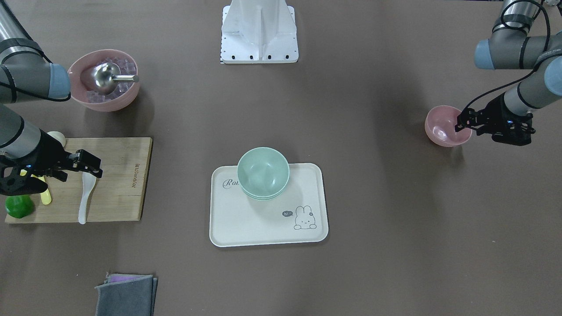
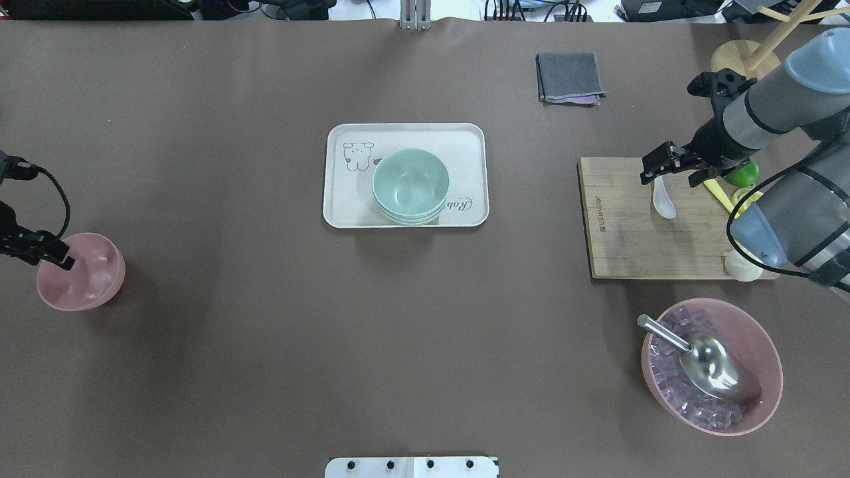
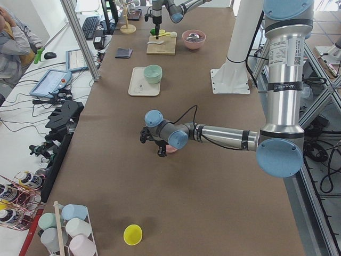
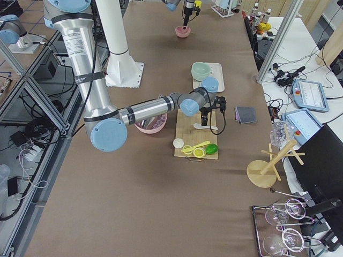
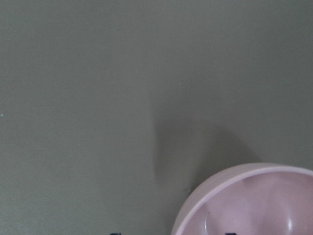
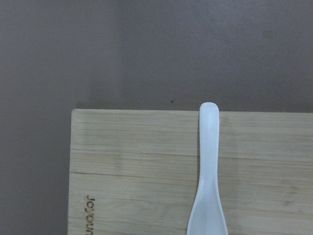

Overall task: Stack pink bowl on green and place spoon
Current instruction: 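Grasp the pink bowl rim with left gripper while right grasps white spoon, then carry pink bowl onto green bowl with left while right lifts spoon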

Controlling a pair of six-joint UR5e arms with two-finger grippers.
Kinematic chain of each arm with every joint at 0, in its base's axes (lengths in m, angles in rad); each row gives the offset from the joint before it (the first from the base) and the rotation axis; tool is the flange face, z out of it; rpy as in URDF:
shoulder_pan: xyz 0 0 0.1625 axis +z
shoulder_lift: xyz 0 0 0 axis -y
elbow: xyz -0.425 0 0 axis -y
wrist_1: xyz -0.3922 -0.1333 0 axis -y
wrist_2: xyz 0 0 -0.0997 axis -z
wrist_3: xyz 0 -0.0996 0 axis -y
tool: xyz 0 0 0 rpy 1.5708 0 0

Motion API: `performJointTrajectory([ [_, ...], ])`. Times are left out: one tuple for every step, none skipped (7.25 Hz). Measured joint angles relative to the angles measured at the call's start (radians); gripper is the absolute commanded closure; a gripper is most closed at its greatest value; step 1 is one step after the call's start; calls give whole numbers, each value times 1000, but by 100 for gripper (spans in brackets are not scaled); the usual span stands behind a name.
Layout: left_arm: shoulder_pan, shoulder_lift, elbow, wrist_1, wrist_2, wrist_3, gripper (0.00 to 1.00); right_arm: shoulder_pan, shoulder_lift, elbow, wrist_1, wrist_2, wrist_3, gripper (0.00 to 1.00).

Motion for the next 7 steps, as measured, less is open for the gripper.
performJointTrajectory([
  [3,-9,-1,2,-16,-4,100,-3,15,-14,0,0,1,0],
  [4,-31,-1,5,-41,-17,100,-3,29,-32,0,0,1,0],
  [4,-73,0,9,-75,-59,100,-4,41,-53,2,0,1,0],
  [5,-141,-4,16,-106,-147,100,-4,52,-68,2,-1,1,0],
  [6,-249,-5,35,-129,-271,100,-4,60,-76,-1,-1,1,0],
  [19,-375,7,73,-136,-378,100,-5,64,-85,-3,-2,1,0],
  [45,-517,36,117,-122,-474,100,-7,70,-98,-3,-3,1,0],
])
